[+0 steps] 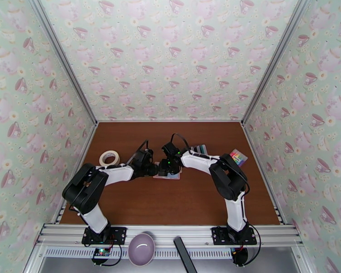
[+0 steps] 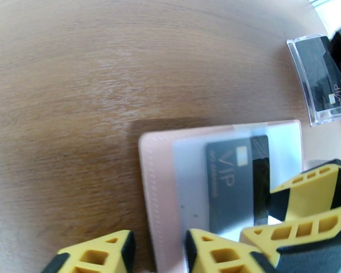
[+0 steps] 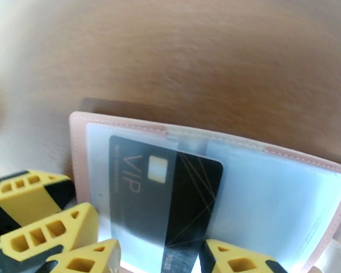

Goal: Put the credit cards into the card holder

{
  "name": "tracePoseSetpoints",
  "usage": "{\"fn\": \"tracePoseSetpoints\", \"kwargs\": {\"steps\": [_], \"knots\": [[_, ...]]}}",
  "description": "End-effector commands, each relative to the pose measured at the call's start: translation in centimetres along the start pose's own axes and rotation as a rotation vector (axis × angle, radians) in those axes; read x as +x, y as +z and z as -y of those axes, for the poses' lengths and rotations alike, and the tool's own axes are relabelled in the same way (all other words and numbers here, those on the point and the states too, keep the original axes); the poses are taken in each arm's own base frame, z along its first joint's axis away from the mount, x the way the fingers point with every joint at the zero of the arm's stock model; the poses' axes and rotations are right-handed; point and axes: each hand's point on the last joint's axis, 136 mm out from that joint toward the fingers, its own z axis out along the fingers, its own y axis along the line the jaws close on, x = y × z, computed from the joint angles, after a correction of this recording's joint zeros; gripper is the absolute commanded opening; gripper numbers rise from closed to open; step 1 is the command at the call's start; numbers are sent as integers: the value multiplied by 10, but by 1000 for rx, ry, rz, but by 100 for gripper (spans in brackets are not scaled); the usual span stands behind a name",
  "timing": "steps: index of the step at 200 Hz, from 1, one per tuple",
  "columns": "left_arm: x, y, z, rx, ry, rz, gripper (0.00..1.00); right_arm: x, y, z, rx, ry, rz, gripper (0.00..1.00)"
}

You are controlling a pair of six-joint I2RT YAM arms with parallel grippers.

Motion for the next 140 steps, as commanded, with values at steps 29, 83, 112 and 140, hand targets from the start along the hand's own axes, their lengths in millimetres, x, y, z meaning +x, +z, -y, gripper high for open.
{"fn": "tracePoseSetpoints", "kwargs": {"steps": [29, 83, 112, 140], "knots": [[63, 7, -12, 41, -57, -208, 16, -5, -1, -5, -51, 25, 29, 47], [61, 10, -12, 39, -51, -211, 15, -7, -1, -6, -52, 24, 29, 41], [60, 11, -11, 48, -51, -212, 12, -8, -2, -6, -39, 17, 25, 39], [58, 13, -11, 52, -53, -210, 10, -7, 0, -9, -34, 5, 17, 38]]}}
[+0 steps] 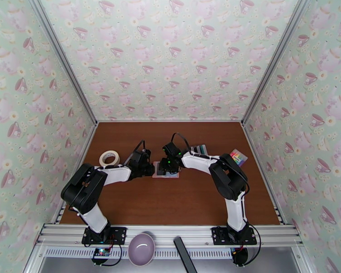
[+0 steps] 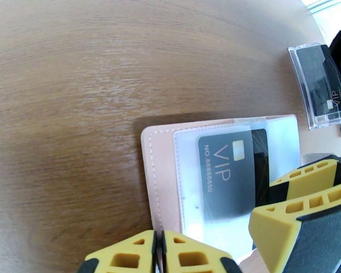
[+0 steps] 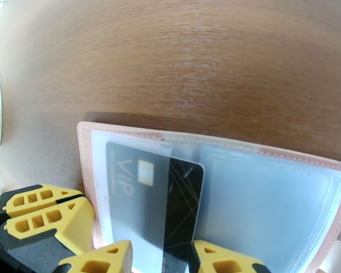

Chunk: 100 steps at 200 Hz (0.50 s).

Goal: Put the credit cards into the card holder

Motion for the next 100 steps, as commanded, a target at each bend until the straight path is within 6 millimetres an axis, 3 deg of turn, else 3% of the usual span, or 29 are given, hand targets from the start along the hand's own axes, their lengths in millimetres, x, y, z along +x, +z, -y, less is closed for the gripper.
{"fn": "tracePoseSetpoints", "kwargs": {"steps": [1, 52, 100], "knots": [[59, 13, -6, 15, -31, -215, 10, -3, -3, -9, -5, -18, 0, 38], [58, 14, -6, 19, -32, -218, 10, -5, -2, -21, -7, -36, 6, 38], [57, 15, -7, 20, -37, -220, 11, -4, 0, -18, 4, -38, -3, 38]]}}
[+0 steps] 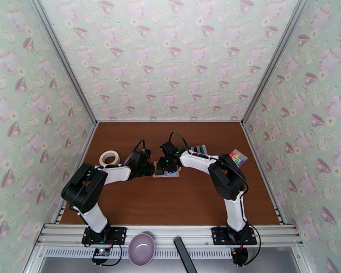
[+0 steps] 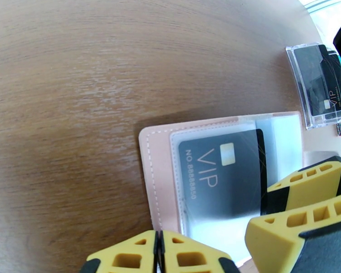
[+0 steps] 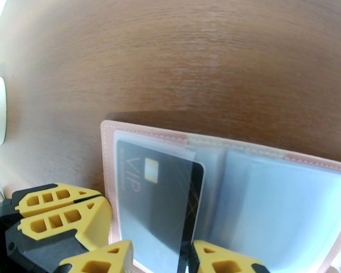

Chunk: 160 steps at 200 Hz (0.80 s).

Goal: Put the credit cards into the card holder

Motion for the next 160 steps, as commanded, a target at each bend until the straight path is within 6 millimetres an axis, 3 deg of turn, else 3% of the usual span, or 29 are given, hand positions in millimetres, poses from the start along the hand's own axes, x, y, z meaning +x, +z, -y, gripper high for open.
{"fn": "tracePoseSetpoints", "kwargs": {"steps": [1, 33, 71, 100, 160], "knots": [[57, 14, -10, -4, -33, -209, 11, -3, 2, -6, 0, -22, 6, 38], [54, 11, -11, -12, -36, -199, 15, -11, -18, 2, 66, -51, 54, 43], [42, 1, -7, -20, -26, -172, 31, -27, -49, 8, 135, -95, 118, 48], [32, -9, -5, -30, -16, -152, 36, -39, -77, 15, 164, -124, 179, 48], [18, -19, 3, -18, 4, -124, 36, -76, -147, 88, 282, -106, 331, 52]]}}
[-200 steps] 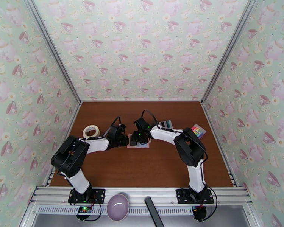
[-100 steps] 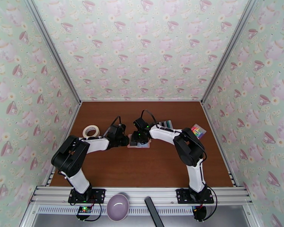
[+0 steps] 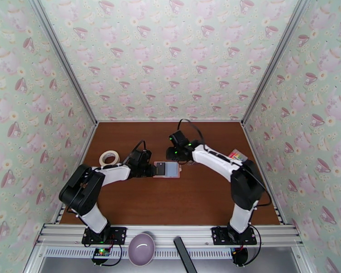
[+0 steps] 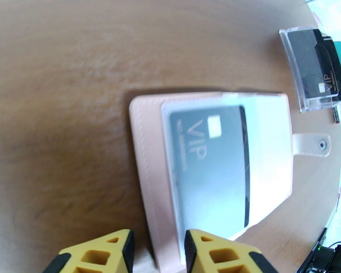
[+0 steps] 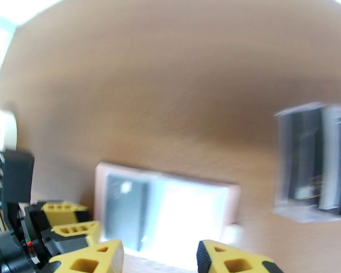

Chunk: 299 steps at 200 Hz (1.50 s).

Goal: Put the credit cards into the card holder

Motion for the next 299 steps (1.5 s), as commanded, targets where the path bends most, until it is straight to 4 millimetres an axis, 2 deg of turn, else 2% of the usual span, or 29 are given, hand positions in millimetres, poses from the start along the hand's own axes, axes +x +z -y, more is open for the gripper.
{"fn": "tracePoseSetpoints", "kwargs": {"steps": [1, 21, 44, 96, 117, 147, 162, 194, 239, 299], "knots": [[7, -5, -2, -17, 7, -47, 36, -11, -14, 47, 109, -32, 43, 52], [8, -2, -1, -11, 6, -52, 36, -21, -24, 79, 167, -22, 85, 54], [10, 2, -2, -3, 1, -62, 37, -20, -25, 113, 214, 14, 67, 55], [14, 9, -2, 11, -6, -80, 36, -16, -21, 156, 260, 41, 108, 57], [14, 11, -2, 11, -6, -86, 36, -21, -31, 168, 292, 48, 157, 58], [13, 15, -3, 12, -9, -92, 36, -26, -38, 176, 308, 47, 173, 60], [12, 17, -2, 15, -12, -96, 36, -25, -32, 182, 299, 59, 152, 60], [10, 21, 0, 23, -14, -102, 36, -23, -17, 176, 213, 60, 136, 60], [10, 25, 1, 32, -19, -111, 36, -24, 3, 177, 150, 84, 119, 59], [13, 29, 0, 39, -29, -118, 36, -5, 17, 191, 174, 122, 72, 57]]}}
